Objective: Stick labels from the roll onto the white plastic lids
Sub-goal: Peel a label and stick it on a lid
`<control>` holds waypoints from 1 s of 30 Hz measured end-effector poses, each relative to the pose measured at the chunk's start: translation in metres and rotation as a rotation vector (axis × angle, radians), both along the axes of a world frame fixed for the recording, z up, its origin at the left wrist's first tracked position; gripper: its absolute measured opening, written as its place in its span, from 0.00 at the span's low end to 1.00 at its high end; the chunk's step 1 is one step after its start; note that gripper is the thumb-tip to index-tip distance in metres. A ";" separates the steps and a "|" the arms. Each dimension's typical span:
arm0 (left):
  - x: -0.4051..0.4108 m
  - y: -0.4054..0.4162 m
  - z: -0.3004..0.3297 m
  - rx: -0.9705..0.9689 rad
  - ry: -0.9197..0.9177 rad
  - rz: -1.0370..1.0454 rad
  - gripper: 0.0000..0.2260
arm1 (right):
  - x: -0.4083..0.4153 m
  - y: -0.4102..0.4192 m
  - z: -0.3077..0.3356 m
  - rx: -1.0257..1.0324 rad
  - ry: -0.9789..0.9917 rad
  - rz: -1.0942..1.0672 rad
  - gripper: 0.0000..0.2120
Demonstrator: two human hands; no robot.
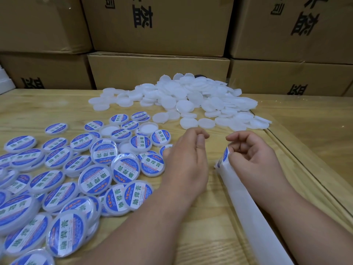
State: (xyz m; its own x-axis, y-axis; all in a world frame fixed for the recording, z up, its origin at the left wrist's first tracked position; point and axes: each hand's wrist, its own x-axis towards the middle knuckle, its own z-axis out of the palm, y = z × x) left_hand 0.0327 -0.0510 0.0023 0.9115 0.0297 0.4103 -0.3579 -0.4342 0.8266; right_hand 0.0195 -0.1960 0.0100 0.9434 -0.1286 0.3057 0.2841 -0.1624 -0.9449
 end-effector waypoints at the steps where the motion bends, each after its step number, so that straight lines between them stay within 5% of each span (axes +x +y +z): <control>1: -0.001 -0.001 0.001 -0.017 0.004 -0.013 0.07 | 0.000 0.000 0.000 0.003 -0.001 0.002 0.17; 11: -0.001 -0.003 -0.001 -0.075 0.100 -0.198 0.06 | 0.000 0.001 0.003 0.055 -0.007 0.034 0.16; 22: 0.000 -0.004 -0.002 0.004 0.054 -0.083 0.10 | 0.001 0.002 0.000 -0.014 -0.044 0.013 0.15; 30: 0.008 0.004 0.002 -0.383 0.191 0.110 0.13 | -0.001 0.003 0.003 -0.111 0.001 -0.013 0.17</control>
